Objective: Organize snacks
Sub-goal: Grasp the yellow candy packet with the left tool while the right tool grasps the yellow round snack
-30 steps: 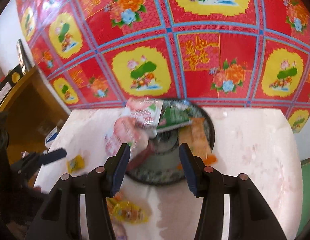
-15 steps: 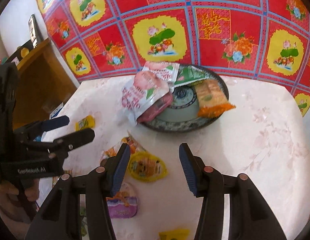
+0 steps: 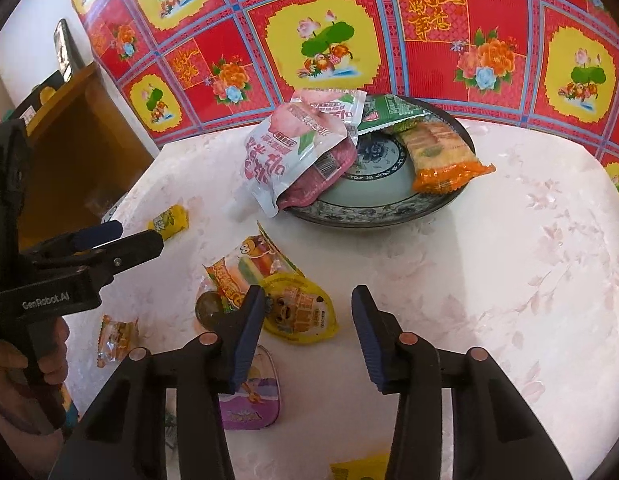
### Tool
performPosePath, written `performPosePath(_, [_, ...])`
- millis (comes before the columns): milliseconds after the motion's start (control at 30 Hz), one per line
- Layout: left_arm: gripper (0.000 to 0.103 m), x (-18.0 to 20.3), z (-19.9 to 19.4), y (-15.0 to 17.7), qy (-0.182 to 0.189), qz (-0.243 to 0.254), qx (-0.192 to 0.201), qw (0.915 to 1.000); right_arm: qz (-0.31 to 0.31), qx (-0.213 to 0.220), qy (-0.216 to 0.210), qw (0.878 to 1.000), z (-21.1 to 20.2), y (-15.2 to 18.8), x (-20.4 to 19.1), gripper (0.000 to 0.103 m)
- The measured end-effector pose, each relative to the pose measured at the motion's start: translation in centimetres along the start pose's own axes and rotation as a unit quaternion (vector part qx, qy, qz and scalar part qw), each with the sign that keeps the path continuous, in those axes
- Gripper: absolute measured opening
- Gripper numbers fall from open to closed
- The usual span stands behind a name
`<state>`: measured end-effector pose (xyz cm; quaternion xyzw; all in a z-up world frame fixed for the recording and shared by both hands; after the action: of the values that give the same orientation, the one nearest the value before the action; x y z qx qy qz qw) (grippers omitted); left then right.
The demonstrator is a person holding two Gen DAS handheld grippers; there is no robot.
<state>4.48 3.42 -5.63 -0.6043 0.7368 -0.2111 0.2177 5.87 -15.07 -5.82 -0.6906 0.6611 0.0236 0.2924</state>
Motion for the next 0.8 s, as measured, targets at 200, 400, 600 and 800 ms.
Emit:
performPosePath(200, [0.095, -0.4, 0.2, 0.3, -0.008, 0.000, -0.003, 1.0000, -0.006, 0.003, -0.005, 1.000, -0.1, 0.0, -0.3, 0.040])
performPosePath(400, [0.095, -0.9, 0.6, 0.5, -0.021, 0.001, -0.006, 0.9998, -0.003, -0.007, -0.011, 1.000, 0.1, 0.1, -0.1, 0.040])
performPosePath(600, [0.085, -1.8, 1.2, 0.8, -0.016, -0.016, -0.008, 0.9997, -0.017, -0.002, -0.004, 1.000, 0.2, 0.4, -0.3, 0.040])
performPosePath(800, [0.076, -1.9, 1.8, 0.6, -0.007, -0.016, -0.002, 0.9998, -0.022, 0.004, 0.000, 1.000, 0.2, 0.4, -0.3, 0.040])
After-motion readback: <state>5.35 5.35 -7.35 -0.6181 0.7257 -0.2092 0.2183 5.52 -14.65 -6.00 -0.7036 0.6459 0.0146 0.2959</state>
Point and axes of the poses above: each gripper's, at about its wrist camera, not at the fingertips, and z roughly the way its jaws point, x to its right, y to its underside, the point moved 6 cm from there along z, roughly the way its jaws point, and after that the axes turned 15 degrees about z, right-handed, at the moved point
